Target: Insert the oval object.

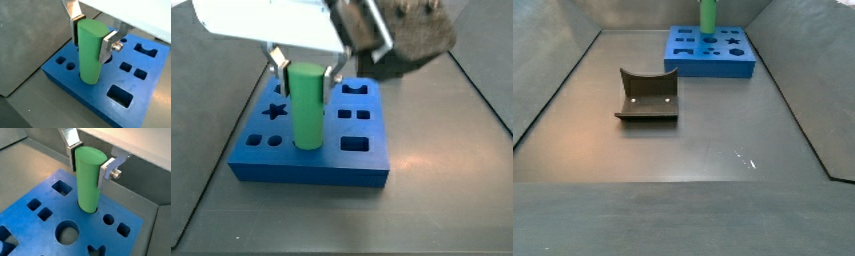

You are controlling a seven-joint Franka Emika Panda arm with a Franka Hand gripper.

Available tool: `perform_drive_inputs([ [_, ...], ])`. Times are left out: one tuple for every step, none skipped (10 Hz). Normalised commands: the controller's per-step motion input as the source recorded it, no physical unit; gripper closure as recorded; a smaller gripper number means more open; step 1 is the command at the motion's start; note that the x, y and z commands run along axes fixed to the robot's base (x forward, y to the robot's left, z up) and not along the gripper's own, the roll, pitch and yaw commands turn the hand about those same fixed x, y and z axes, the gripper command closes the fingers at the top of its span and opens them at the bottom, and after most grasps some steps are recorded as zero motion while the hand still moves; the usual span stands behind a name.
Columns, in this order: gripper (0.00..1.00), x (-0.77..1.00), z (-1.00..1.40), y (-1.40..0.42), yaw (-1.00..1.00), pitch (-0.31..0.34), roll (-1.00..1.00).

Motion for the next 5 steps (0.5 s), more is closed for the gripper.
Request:
perform_drive_inputs([
  [1.00,0.00,-0.31,-0.05,-0.01,-0.083,0.00],
  [1.00,0.00,-0.30,-0.04,0.00,-0.074,0.00],
  [1.00,0.00,-0.26,0.00,0.00,-0.056,0.00],
  [1.00,0.00,-0.19,0.00,-0.01,-0.034,0.00],
  [1.00,0.00,-0.06,0.00,0.00,0.000,-0.03],
])
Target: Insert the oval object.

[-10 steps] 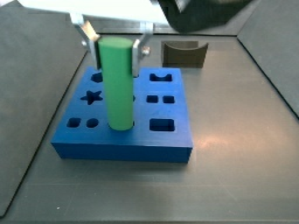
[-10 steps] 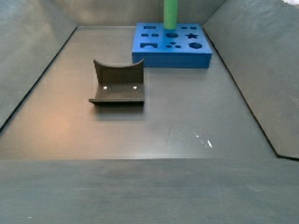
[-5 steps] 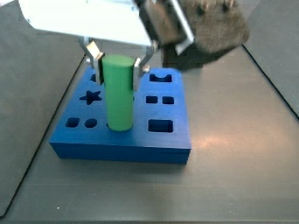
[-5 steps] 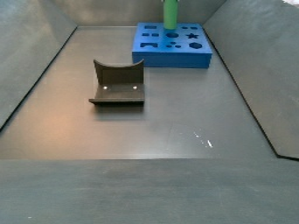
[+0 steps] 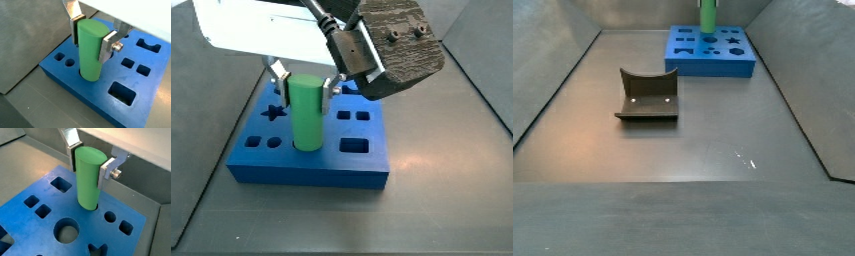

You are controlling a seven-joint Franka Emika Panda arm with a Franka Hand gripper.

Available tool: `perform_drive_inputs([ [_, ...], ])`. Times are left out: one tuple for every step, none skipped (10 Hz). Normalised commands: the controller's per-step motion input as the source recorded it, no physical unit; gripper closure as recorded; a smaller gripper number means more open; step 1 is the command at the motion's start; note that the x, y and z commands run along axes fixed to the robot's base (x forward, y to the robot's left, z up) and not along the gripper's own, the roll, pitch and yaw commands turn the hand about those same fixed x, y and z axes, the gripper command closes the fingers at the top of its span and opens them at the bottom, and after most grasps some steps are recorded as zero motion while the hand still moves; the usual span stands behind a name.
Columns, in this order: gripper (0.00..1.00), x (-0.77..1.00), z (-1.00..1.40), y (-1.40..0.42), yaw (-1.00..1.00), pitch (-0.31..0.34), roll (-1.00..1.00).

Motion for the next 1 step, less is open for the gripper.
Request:
perform_drive_inputs([
  [1.00,0.00,0.00,0.00,0.00,0.000,0.00],
])
